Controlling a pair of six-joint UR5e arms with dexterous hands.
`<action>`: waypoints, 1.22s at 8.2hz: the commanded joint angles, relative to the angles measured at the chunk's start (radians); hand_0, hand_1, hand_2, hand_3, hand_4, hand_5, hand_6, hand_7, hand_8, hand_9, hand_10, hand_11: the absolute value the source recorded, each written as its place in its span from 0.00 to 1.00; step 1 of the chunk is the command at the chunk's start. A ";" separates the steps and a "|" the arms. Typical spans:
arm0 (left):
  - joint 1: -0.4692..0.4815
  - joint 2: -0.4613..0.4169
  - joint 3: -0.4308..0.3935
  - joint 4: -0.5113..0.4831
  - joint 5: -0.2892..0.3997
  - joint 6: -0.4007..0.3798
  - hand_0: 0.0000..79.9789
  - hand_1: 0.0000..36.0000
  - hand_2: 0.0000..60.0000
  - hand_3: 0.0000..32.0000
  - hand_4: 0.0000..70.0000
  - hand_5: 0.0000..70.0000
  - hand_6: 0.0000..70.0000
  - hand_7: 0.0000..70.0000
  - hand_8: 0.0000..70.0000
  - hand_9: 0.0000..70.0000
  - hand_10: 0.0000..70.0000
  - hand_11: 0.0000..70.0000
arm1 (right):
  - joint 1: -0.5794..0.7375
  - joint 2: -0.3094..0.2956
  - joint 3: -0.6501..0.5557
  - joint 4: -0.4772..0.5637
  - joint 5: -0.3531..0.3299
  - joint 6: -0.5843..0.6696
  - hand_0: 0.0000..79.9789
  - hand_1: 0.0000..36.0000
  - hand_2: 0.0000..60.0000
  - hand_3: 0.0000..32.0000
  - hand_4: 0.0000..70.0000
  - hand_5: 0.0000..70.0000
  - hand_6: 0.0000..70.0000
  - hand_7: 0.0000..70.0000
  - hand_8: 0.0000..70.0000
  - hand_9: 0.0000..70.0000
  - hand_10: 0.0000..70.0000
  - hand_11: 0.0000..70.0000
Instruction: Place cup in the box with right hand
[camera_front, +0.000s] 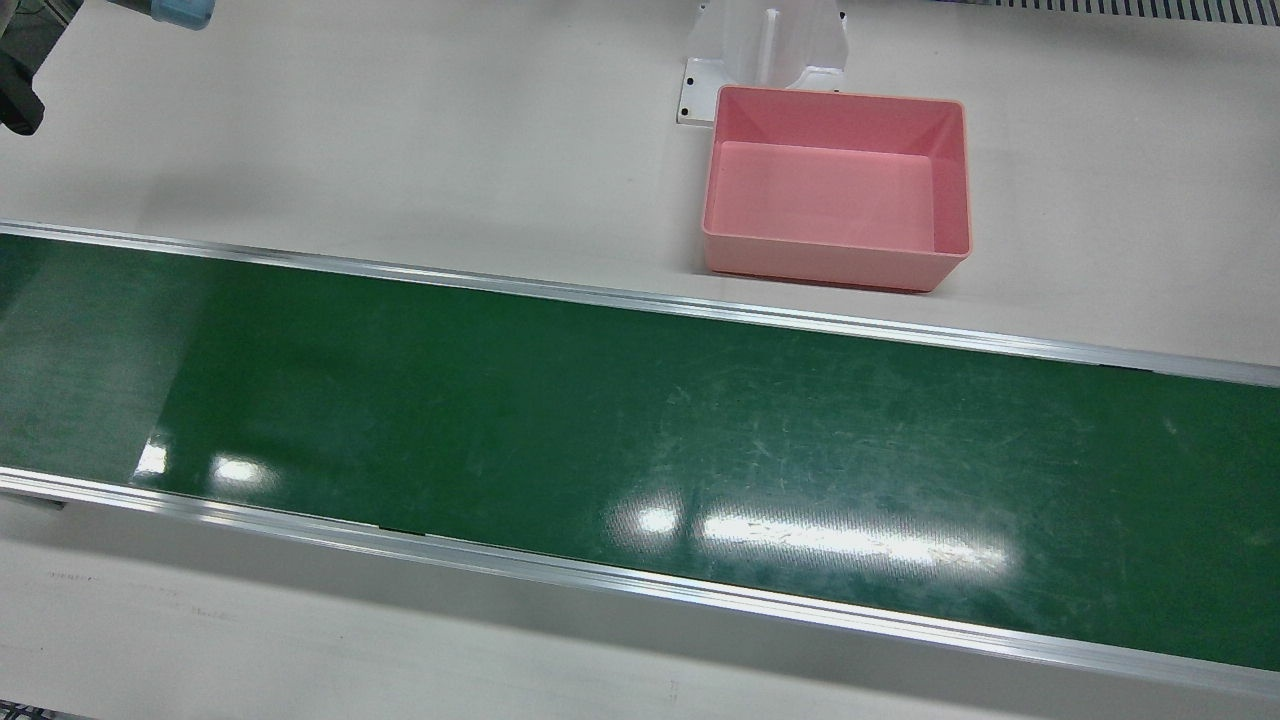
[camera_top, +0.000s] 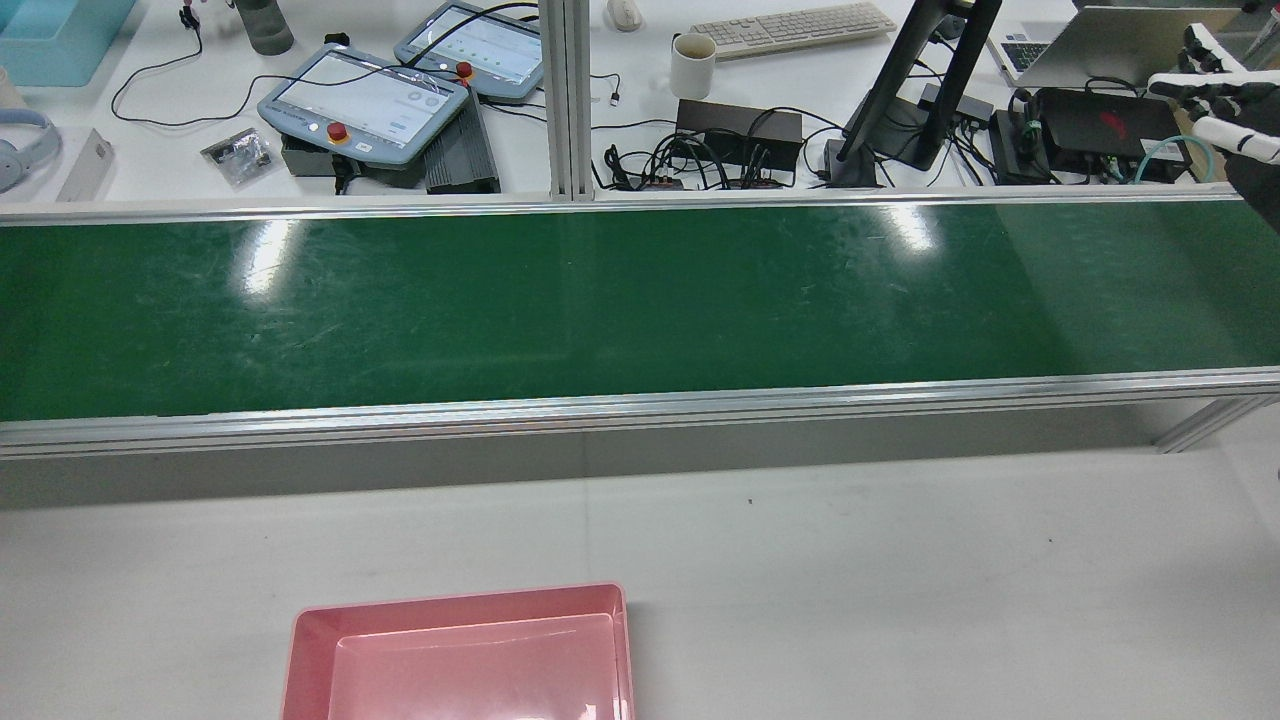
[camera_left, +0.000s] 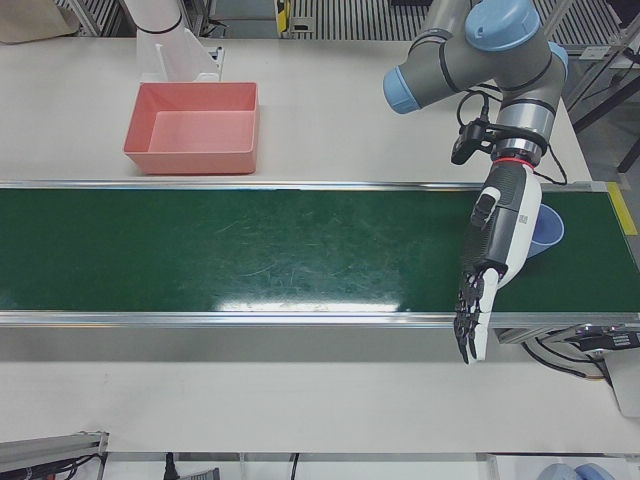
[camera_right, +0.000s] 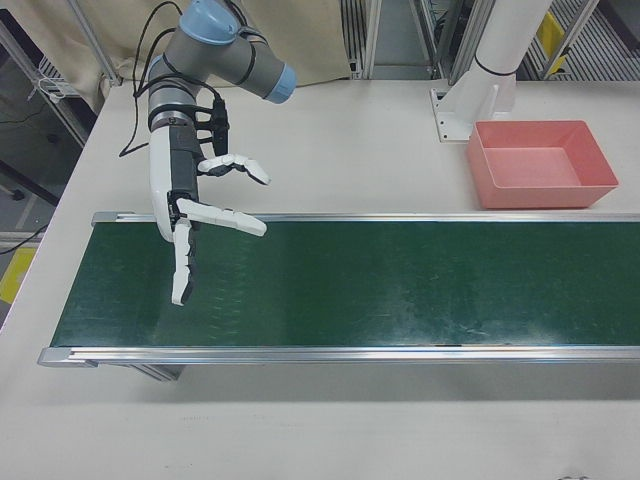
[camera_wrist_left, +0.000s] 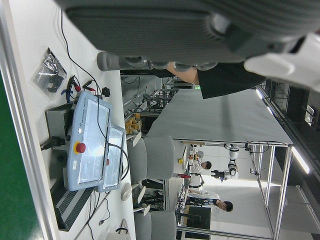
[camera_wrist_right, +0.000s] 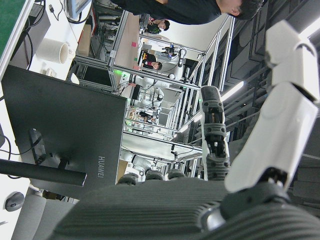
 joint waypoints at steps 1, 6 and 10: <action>0.000 0.000 -0.002 0.000 0.000 0.000 0.00 0.00 0.00 0.00 0.00 0.00 0.00 0.00 0.00 0.00 0.00 0.00 | 0.002 -0.001 -0.010 -0.002 -0.009 -0.002 0.56 0.36 0.14 0.68 0.00 0.03 0.00 0.00 0.00 0.00 0.00 0.00; 0.000 0.000 -0.002 0.000 0.000 0.000 0.00 0.00 0.00 0.00 0.00 0.00 0.00 0.00 0.00 0.00 0.00 0.00 | 0.000 0.000 -0.007 -0.008 -0.001 0.000 0.80 0.72 0.05 0.00 0.19 0.10 0.02 0.00 0.00 0.00 0.00 0.03; 0.000 0.000 -0.002 0.000 0.000 0.000 0.00 0.00 0.00 0.00 0.00 0.00 0.00 0.00 0.00 0.00 0.00 0.00 | -0.001 0.002 -0.004 -0.008 0.003 0.006 0.75 0.76 0.91 0.00 1.00 0.04 0.11 0.40 0.01 0.06 0.12 0.18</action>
